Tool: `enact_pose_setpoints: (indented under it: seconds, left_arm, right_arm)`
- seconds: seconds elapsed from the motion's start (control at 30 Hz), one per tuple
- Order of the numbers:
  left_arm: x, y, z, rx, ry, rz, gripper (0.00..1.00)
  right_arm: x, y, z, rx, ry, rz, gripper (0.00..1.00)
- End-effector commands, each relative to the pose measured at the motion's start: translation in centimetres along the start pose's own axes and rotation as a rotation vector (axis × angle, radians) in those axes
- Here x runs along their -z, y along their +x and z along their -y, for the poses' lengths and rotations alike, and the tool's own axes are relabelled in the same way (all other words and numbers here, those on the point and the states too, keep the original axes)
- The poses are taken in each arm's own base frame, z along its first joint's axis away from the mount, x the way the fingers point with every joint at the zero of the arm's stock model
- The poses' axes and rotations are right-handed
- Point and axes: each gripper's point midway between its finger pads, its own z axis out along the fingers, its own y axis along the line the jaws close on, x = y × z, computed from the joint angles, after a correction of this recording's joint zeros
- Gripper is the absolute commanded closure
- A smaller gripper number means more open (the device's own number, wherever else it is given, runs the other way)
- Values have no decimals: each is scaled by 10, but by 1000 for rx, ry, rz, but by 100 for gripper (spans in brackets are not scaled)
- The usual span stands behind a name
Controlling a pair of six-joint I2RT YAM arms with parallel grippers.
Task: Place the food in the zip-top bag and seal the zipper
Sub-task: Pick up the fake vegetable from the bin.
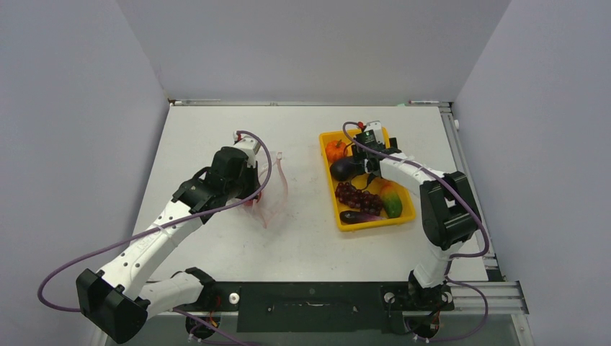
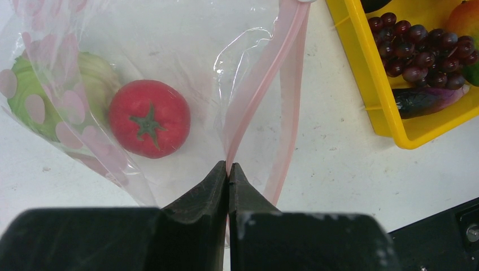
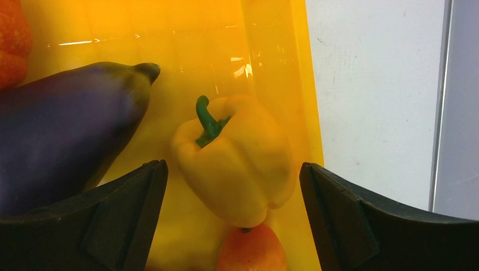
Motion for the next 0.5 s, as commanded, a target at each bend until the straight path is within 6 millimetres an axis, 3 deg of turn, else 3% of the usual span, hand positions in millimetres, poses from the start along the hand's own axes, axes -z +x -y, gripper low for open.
enact_pose_setpoints:
  seconds: [0.0,0.47]
  left_arm:
    - [4,-15,4,8,9,44,100]
    - [4,-16,3,8,7,45,100]
  right_arm:
    - [-2,-22,-1,-51,-15,52,10]
    - [-17,-10,-8,-39,-18,17,6]
